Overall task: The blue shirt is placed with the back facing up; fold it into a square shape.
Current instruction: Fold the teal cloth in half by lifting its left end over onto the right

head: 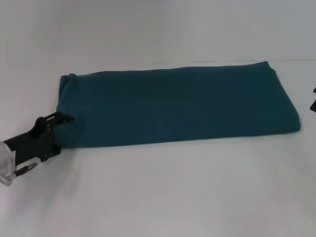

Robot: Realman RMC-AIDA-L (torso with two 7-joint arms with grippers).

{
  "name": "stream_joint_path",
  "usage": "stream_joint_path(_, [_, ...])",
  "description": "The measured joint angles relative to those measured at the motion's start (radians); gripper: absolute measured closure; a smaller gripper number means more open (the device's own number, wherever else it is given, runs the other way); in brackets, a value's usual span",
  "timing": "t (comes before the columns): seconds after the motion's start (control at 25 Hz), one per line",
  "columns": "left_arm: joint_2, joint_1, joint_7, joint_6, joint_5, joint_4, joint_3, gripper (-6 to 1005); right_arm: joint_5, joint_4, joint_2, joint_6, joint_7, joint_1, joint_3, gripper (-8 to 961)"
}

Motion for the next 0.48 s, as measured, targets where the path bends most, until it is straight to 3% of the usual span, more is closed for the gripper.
stream_joint_path(0.48, [-0.001,-0.030,0.049,-0.021,-0.010,-0.017,0.010,335,0.000,0.000,0.002,-0.011,0.000,-0.013,0.018,213])
